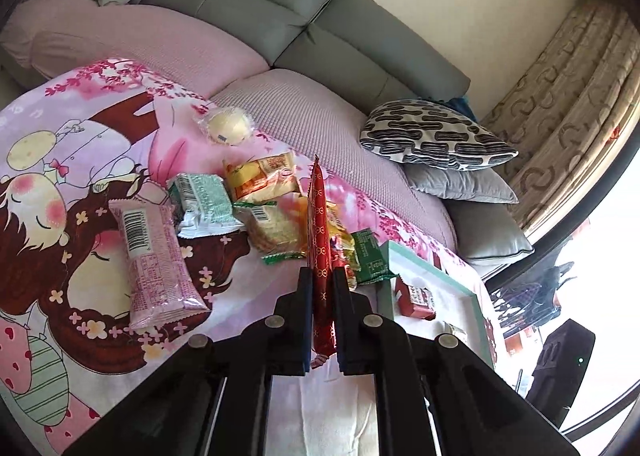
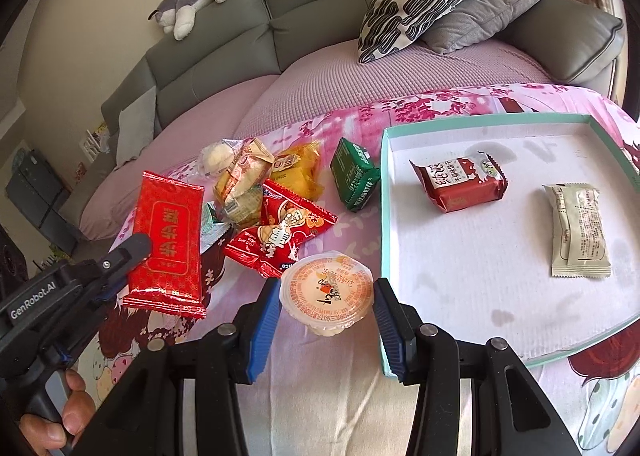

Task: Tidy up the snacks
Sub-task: 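Carry the jelly cup with the right tool while the left tool carries the red packet over the tray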

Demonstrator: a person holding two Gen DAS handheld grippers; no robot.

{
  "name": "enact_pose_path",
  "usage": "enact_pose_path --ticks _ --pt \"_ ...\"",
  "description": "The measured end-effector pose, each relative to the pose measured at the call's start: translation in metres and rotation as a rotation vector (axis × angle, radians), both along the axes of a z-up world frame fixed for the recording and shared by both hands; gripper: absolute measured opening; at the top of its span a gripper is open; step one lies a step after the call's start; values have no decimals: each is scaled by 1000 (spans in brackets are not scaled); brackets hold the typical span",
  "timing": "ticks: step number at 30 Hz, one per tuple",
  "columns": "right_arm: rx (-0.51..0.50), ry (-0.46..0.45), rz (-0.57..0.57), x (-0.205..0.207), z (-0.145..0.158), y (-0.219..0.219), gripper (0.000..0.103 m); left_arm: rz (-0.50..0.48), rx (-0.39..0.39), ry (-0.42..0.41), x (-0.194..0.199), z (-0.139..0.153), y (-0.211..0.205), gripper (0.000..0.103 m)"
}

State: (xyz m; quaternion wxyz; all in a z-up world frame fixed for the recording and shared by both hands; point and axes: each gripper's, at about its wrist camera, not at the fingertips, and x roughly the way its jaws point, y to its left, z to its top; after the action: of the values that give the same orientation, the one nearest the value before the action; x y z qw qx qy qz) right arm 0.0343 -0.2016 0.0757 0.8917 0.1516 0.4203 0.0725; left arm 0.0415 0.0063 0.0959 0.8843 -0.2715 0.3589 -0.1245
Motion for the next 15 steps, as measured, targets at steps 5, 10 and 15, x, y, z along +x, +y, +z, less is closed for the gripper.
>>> enact_pose_path --ticks 5,10,15 --pt "-12 -6 -82 -1 5 -28 50 -104 -14 -8 3 1 -32 9" --pt "-37 5 -226 -5 6 -73 50 -209 -10 -18 5 1 -71 9" --pt "-47 6 -337 -12 9 -111 50 -293 -5 -30 5 3 -105 9"
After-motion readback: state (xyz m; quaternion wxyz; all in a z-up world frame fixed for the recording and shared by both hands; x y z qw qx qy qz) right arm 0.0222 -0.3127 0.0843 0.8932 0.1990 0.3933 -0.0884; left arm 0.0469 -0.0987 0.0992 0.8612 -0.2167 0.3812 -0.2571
